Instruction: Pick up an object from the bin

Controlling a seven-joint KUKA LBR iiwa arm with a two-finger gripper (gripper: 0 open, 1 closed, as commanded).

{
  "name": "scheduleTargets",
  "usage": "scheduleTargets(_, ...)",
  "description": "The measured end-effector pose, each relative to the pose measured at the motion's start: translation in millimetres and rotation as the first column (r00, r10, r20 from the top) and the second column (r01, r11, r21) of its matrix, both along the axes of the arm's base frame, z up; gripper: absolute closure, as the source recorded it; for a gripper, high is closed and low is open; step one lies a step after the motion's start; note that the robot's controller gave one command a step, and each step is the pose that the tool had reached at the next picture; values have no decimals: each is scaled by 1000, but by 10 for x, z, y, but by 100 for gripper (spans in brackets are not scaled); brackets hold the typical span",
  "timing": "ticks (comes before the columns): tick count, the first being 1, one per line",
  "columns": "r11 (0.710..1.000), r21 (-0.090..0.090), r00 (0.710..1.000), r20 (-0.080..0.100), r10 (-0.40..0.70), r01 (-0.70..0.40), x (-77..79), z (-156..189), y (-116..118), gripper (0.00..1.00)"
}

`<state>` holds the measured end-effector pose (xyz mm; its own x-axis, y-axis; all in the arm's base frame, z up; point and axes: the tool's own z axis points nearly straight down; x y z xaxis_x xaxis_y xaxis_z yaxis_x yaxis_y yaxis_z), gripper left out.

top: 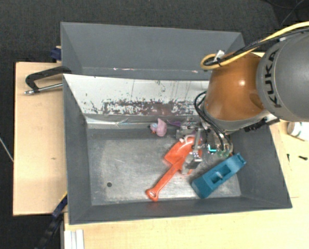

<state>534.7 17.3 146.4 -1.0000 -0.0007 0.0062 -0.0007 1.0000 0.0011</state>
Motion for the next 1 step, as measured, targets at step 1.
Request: scheduleTargets(1,1000,0,1000,8,-1,1,19,36,0,0)
